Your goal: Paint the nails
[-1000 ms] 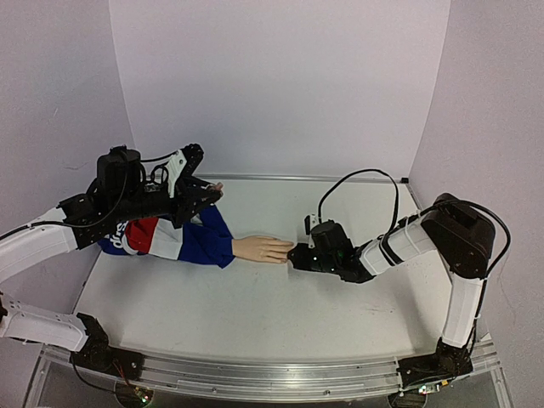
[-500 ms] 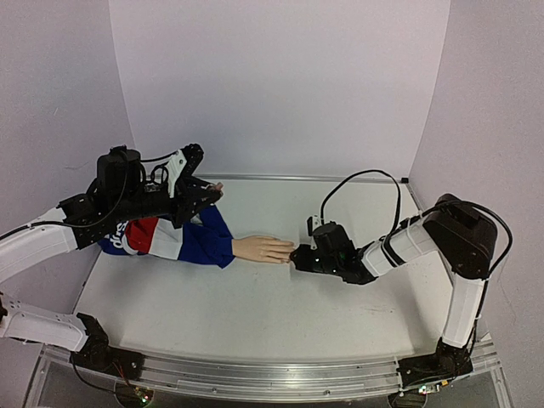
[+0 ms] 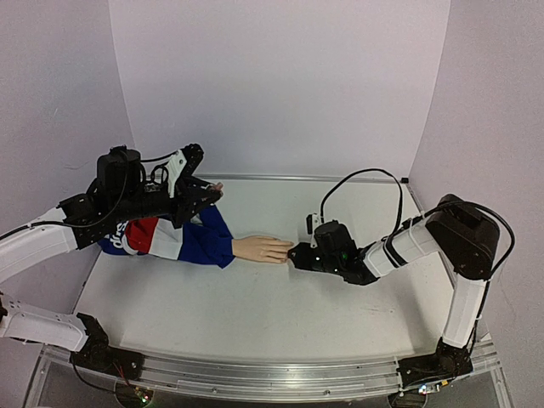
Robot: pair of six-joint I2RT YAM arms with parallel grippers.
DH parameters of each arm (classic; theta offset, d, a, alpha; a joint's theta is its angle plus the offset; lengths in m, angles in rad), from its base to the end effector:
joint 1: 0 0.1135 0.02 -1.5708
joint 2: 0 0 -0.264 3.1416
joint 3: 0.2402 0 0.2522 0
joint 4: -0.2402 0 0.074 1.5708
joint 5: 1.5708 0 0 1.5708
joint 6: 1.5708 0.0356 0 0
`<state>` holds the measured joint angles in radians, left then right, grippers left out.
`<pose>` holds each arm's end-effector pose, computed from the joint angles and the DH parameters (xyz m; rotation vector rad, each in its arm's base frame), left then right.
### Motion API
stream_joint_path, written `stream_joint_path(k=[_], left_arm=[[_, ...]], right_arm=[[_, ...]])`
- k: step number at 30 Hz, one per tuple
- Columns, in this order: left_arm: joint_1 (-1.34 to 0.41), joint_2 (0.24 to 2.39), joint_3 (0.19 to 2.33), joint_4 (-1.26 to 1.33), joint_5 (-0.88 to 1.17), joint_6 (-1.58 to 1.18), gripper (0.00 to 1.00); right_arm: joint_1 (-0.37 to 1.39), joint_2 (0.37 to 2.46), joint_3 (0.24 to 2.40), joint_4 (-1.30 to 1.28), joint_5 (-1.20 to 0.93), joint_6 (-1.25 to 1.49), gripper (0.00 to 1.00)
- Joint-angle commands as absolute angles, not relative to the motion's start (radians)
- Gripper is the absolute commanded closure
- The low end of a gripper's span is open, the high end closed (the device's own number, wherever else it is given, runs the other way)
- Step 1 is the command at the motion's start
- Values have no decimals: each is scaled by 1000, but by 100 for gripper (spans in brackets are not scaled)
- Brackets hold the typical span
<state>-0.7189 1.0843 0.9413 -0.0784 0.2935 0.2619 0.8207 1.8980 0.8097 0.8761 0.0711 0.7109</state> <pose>0.1836 -0.1744 0.3476 1.0405 1.4948 -0.5881 0.2600 0.2753 0.1513 -0.0499 1.9040 1.0168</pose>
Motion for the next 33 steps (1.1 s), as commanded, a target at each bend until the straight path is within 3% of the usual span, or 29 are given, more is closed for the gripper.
stream_joint_path(k=[1,33], left_arm=[[-716,1070,959,-51,307,260,100],[-717,1074,960,-51,310,259,100]], right_arm=[[826,1902,846,917,54,710,100],[826,1913,856,880,56,709,100]])
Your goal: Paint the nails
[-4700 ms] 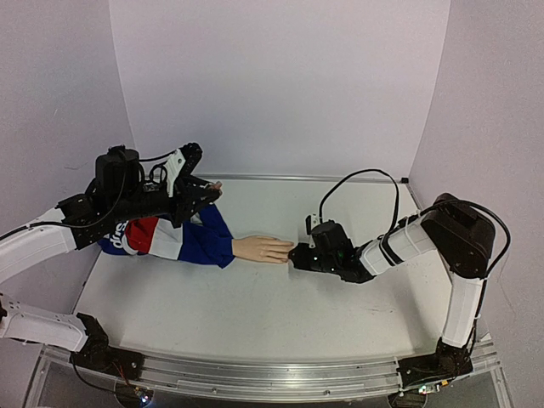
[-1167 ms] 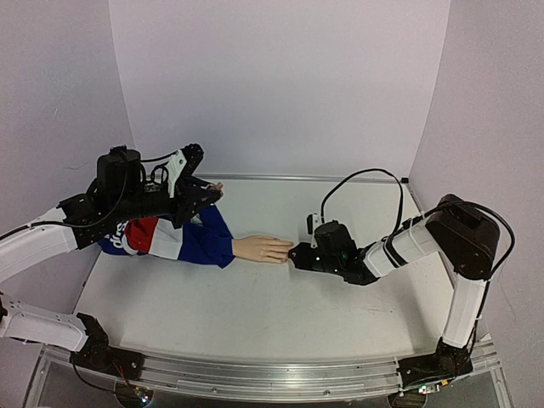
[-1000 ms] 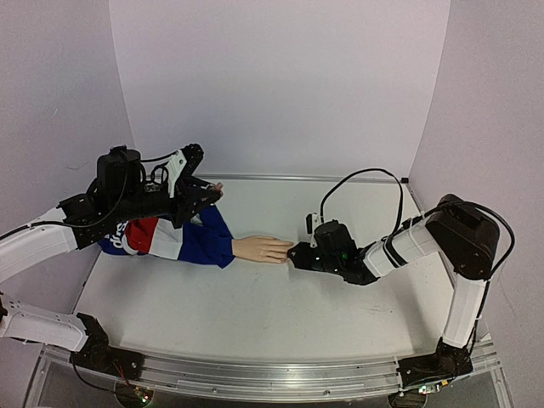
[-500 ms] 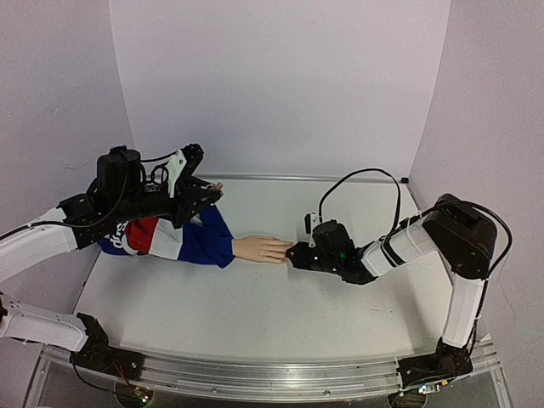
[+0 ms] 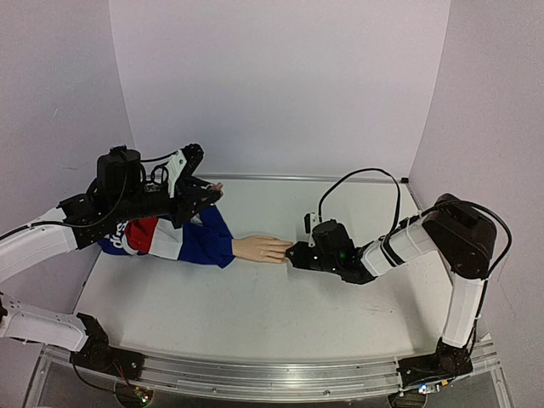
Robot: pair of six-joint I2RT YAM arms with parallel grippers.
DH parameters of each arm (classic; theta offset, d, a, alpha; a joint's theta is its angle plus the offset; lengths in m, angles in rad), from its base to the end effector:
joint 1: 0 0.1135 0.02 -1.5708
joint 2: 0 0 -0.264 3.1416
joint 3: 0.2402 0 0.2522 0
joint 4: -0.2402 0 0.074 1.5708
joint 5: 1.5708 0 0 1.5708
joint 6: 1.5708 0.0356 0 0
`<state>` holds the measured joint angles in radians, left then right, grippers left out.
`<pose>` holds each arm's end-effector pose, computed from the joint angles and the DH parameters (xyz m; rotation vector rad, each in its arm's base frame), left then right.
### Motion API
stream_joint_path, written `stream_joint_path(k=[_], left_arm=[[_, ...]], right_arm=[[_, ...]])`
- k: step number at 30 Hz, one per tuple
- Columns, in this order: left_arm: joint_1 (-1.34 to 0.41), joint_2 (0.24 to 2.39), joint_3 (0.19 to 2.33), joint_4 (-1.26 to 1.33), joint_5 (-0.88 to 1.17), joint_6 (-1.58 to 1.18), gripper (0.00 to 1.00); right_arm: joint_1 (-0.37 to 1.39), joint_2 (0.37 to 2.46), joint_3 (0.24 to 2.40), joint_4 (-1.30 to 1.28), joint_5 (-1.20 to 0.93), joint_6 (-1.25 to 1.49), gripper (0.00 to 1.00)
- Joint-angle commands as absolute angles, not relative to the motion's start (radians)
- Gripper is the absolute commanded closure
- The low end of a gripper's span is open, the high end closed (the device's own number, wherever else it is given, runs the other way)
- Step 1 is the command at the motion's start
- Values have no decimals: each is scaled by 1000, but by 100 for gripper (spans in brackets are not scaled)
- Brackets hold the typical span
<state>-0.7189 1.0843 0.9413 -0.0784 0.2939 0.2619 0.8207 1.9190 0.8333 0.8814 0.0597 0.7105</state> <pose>0.1836 -0.1744 0.3476 1.0408 1.4946 -0.5885 0.2638 0.2800 0.1507 -0.0585 1.8984 1.0302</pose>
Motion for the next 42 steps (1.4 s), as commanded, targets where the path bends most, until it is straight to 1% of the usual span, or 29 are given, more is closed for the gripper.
stream_joint_path(k=[1,28,42], left_arm=[[-716,1074,960,-51,310,258,100],[-716,1072,960,-52,313,258,100],[-716,1074,960,-52,314,257,100]], right_arm=[[826,1913,854,880,54,709,100],[826,1933,867,858,62,720,100],[826,1923,861,857,100,715,100]])
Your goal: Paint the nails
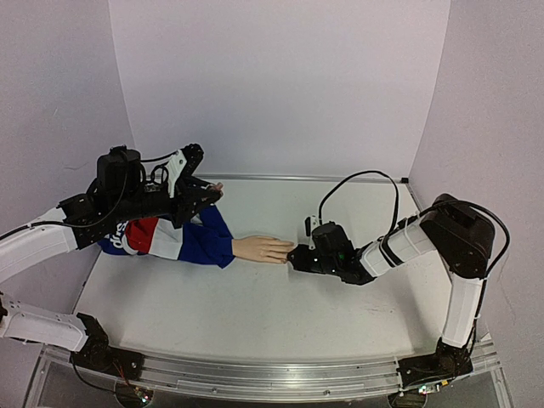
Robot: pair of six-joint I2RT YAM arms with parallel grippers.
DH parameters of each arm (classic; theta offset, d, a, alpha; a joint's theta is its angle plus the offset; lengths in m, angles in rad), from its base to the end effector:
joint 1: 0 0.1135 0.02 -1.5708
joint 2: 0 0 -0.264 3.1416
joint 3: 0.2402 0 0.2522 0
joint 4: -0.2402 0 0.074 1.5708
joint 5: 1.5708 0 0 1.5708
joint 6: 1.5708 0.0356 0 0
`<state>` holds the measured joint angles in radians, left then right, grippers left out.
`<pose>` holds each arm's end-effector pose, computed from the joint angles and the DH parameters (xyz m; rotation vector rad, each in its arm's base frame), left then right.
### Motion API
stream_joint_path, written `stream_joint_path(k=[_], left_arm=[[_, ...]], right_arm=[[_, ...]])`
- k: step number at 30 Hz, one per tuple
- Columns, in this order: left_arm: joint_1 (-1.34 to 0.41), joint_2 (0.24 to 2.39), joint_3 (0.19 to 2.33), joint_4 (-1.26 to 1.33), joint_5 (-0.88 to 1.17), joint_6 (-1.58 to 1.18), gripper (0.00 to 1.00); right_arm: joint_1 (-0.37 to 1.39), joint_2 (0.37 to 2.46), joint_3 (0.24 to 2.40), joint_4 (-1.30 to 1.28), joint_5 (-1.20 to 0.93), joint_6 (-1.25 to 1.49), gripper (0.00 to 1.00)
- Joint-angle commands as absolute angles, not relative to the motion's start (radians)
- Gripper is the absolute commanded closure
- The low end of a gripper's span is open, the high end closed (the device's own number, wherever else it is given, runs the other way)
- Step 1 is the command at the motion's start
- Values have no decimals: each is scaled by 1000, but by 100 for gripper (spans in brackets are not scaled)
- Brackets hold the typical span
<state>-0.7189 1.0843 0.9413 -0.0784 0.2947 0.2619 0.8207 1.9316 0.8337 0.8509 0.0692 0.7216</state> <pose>0.1836 -0.1744 0.3476 1.0413 1.4943 -0.5892 0.2638 0.2795 0.1430 -0.0438 1.9412 1.0058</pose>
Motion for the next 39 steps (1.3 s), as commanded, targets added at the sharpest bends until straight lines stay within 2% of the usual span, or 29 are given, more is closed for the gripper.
stream_joint_path(k=[1,23,39], left_arm=[[-716,1075,960,-51,314,257,100],[-716,1074,961,-52,319,254,100],[-717,1072,962,-52,318,256,100]], right_arm=[[825,1921,859,856,103,715,100],[829,1837,783,879,110,713,100],[829,1913,850,918,47,715,100]])
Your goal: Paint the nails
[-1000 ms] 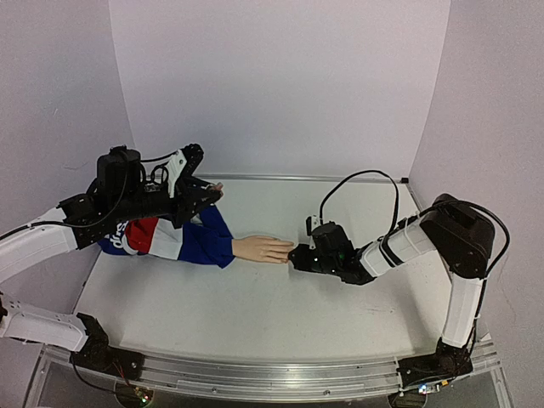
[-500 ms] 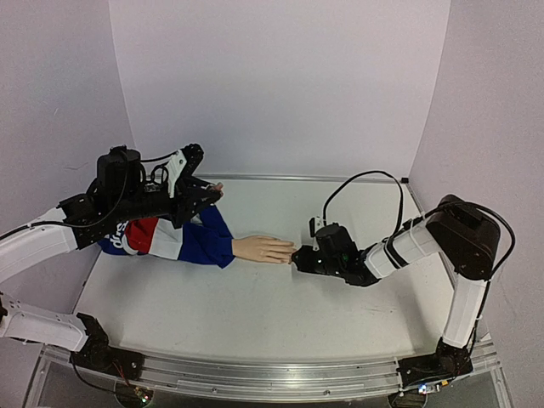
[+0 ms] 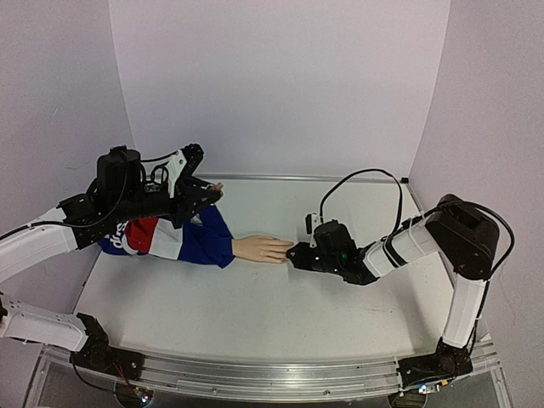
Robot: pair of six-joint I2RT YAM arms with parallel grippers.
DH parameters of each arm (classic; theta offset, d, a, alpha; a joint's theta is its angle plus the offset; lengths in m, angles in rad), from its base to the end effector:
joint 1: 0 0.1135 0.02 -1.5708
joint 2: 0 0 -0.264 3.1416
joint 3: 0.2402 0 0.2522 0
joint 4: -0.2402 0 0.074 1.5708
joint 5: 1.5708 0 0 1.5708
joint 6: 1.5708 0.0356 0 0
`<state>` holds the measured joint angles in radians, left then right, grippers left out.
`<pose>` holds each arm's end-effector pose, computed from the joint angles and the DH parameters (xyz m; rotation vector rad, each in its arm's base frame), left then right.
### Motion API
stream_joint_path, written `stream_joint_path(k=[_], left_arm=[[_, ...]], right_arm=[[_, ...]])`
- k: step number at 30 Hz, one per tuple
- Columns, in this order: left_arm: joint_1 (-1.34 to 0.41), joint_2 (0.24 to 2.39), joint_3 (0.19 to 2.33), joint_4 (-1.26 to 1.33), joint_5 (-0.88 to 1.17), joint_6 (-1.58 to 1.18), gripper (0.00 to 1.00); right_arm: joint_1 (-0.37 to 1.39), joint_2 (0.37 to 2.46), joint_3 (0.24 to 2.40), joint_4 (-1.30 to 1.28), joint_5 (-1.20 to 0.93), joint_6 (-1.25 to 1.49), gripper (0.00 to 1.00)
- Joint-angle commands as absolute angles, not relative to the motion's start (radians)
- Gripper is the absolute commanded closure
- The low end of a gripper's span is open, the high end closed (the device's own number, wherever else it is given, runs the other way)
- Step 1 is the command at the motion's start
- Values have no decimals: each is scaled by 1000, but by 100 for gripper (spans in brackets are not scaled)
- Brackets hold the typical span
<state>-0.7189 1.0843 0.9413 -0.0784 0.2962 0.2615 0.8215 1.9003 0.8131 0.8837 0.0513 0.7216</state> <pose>0.1835 -0.1744 0.3476 1.0419 1.4940 -0.5908 0.2600 0.2768 0.1522 -0.0553 1.9018 1.0456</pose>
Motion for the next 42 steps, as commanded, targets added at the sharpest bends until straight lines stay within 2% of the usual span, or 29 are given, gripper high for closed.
stream_joint_path(k=[1,42], left_arm=[[-717,1072,962,-52,317,256,100],[-716,1080,961,-53,316,254,100]], right_arm=[[830,1915,851,917,47,714,100],[829,1927,880,819,111,715,100]])
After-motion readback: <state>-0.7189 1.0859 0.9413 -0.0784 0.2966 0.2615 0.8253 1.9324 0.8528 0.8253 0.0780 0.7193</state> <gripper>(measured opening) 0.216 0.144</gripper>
